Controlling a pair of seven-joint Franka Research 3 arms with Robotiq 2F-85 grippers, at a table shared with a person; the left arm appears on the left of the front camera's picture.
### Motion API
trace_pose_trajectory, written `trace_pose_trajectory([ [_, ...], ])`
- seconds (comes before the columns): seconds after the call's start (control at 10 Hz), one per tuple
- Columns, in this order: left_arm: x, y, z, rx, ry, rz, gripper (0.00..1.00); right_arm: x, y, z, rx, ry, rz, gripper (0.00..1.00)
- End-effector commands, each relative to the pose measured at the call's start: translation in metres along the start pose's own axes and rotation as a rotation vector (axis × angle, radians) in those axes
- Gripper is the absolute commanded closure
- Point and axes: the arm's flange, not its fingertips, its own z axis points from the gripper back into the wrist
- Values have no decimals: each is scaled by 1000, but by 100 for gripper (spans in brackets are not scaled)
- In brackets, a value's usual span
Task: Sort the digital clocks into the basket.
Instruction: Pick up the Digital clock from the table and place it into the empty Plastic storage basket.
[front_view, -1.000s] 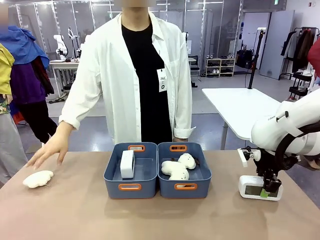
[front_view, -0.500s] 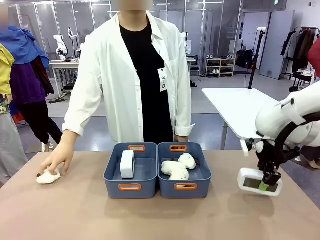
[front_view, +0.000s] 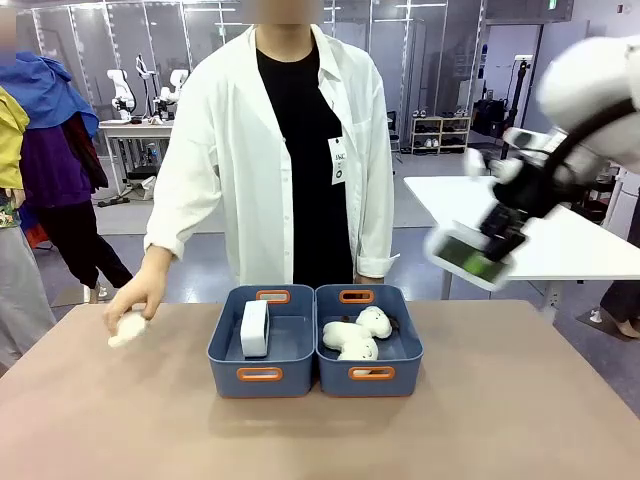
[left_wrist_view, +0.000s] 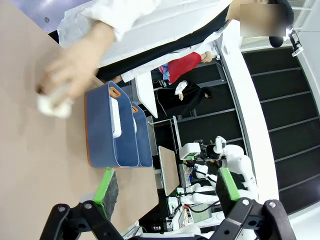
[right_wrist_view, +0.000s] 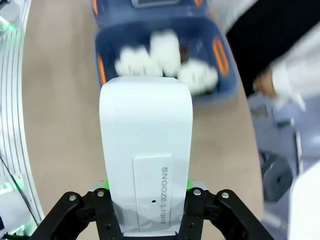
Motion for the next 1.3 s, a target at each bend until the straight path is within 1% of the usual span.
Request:
trace_pose_trajectory([
  [0.0, -4, -5, 3, -7, 9, 13, 0, 71, -5, -52, 19, -26, 54, 96],
  [0.1, -4, -5, 3, -7, 9, 13, 0, 94, 3, -76, 33, -7, 76, 96],
  [0.2, -4, -5, 3, -7, 9, 13, 0, 101, 7, -87, 0, 15, 95, 96],
  [0.3, -4, -5, 3, -7, 9, 13, 0, 69, 8, -39, -112, -13, 100, 96],
  [0.4, -4, -5, 3, -7, 9, 13, 0, -13, 21, 37, -143, -156, 44, 96],
  [0.5, -4, -5, 3, -7, 9, 13, 0, -118, 62, 87, -229, -237, -58, 96],
  [0.6, -4, -5, 3, -7, 9, 13, 0, -206, 117, 102, -327, -254, -135, 96],
  [0.7, -4, -5, 3, -7, 9, 13, 0, -304, 152, 125, -364, -407, -283, 96],
  [0.8, -4, -5, 3, -7, 9, 13, 0, -365, 160, 139, -366, -527, -400, 96],
  [0.9, -4, -5, 3, -7, 9, 13, 0, -392, 161, 145, -367, -586, -442, 96],
  [1.0, -4, -5, 3, -7, 9, 13, 0, -407, 164, 148, -403, -610, -483, 96],
  [1.1, -4, -5, 3, -7, 9, 13, 0, -419, 168, 151, -415, -654, -487, 96],
  [1.2, -4, -5, 3, -7, 9, 13, 0, -422, 166, 152, -415, -667, -487, 96],
])
